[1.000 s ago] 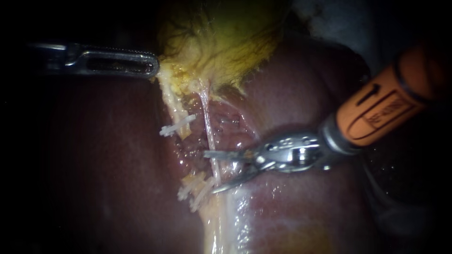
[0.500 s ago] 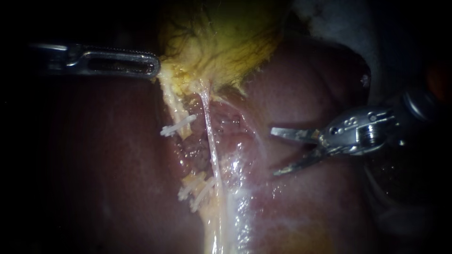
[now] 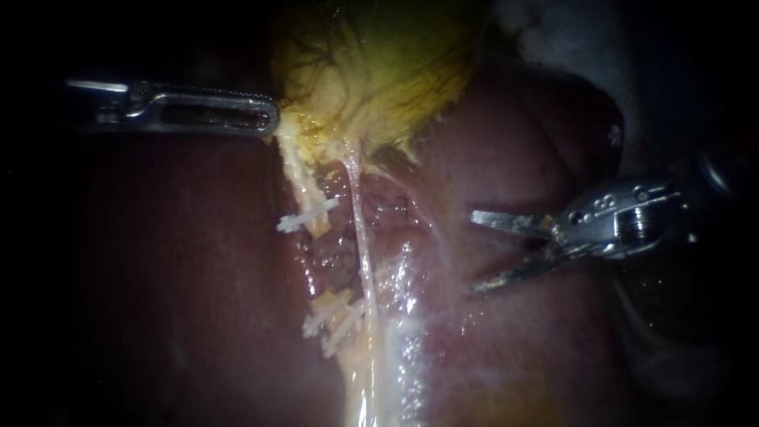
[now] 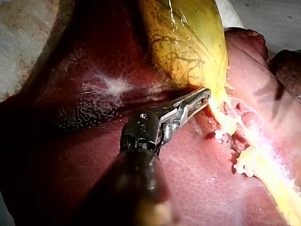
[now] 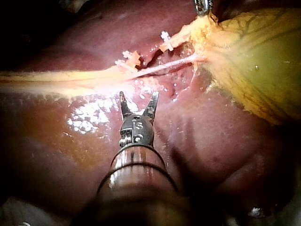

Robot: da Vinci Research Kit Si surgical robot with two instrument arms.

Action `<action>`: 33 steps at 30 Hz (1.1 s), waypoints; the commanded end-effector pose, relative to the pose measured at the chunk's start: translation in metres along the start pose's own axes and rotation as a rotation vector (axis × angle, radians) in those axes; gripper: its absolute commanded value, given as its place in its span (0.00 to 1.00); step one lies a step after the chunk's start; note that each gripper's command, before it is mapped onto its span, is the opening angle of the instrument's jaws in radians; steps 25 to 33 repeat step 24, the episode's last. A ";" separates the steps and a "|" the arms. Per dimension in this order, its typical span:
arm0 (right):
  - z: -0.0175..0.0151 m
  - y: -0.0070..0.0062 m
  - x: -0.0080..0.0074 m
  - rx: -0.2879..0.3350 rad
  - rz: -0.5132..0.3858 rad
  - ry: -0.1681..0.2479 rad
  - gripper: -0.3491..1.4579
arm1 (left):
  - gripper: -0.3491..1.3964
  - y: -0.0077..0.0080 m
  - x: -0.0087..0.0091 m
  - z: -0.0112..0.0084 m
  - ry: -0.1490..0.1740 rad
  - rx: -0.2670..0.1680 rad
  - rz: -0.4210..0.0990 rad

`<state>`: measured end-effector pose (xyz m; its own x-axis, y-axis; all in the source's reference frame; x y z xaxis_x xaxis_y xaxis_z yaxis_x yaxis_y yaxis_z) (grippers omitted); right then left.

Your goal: Go back from the cut left tube

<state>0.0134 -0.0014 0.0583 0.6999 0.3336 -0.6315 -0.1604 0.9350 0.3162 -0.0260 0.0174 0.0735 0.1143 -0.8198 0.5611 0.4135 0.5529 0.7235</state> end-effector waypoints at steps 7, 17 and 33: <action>-0.0001 0.0000 -0.0001 0.000 -0.005 0.000 0.99 | 0.00 0.0009 0.0020 0.0029 0.024 0.004 0.007; 0.0000 0.0001 -0.0001 -0.001 -0.010 -0.001 1.00 | 0.00 0.0010 0.0026 0.0039 0.033 0.009 0.004; 0.0002 0.0000 0.0000 0.015 -0.015 0.003 1.00 | 0.00 0.0009 0.0026 0.0037 0.034 0.009 0.004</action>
